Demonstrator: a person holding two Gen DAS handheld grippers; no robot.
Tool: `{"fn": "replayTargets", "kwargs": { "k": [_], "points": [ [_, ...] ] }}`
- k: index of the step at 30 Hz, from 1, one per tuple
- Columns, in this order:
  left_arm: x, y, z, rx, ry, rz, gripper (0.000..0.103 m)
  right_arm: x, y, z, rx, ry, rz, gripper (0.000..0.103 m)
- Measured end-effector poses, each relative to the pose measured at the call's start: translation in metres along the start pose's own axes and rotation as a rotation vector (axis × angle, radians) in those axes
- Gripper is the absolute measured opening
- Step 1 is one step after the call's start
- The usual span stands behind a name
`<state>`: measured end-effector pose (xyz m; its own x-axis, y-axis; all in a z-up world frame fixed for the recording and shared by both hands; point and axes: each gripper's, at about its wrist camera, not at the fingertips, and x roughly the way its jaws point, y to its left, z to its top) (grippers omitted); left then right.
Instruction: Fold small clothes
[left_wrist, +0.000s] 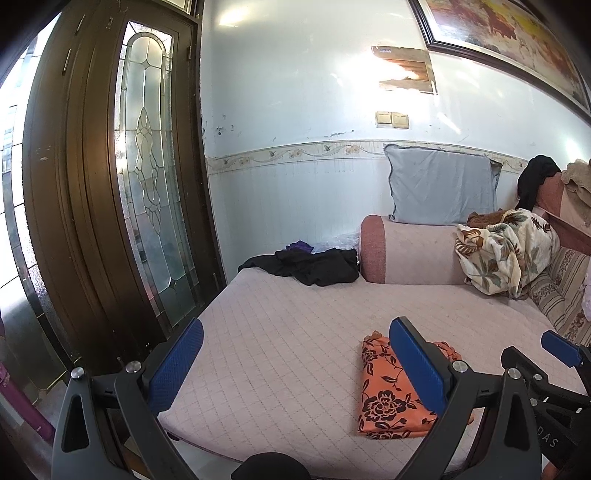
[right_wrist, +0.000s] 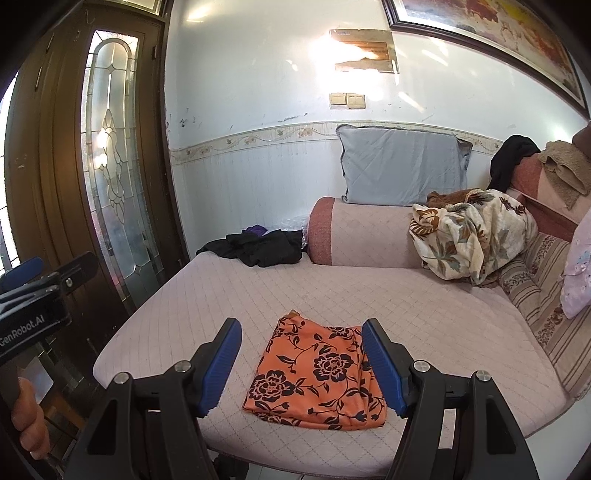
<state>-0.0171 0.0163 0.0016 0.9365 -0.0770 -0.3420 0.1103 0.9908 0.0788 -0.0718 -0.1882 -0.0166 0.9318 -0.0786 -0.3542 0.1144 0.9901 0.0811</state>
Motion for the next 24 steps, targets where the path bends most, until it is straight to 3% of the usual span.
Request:
{"fn": "replayTargets", "kwargs": {
  "k": [24],
  "points": [
    [0.032,-0.018,0.002,0.045,0.048,-0.015,0.101,0.041,-0.012,0.002,0.034,0.058,0.011,0.071]
  ]
}}
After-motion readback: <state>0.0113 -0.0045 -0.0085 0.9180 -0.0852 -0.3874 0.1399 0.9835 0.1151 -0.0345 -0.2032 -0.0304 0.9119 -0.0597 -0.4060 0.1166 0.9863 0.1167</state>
